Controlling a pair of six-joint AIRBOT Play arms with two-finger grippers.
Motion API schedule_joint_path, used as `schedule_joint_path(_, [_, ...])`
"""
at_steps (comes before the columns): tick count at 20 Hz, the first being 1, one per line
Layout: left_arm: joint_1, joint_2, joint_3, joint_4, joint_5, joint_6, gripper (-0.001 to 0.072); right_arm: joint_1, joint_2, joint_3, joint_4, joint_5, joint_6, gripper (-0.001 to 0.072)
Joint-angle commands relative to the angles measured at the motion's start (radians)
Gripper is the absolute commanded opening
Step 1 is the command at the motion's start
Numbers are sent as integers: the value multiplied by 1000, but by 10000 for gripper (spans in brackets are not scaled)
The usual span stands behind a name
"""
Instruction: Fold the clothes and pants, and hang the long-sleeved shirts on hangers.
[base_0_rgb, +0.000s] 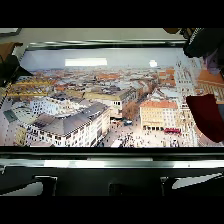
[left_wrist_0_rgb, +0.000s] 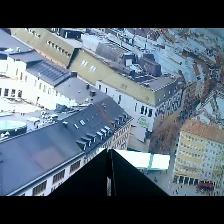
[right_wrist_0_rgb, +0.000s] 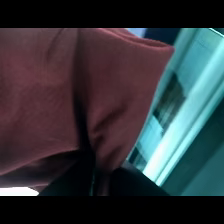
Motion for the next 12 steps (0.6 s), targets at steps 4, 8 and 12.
schedule_joint_path(4, [0, -3, 0, 0, 0, 0, 20, -1, 2, -13, -93, 80, -50, 33])
schedule_joint_path(8, [0, -3, 0, 0, 0, 0, 20, 0, 2, -27, -114, 124, -75, 33])
schedule_joint_path(12, [0, -3, 0, 0, 0, 0, 20, 0, 9, -56, -113, 138, -97, 34])
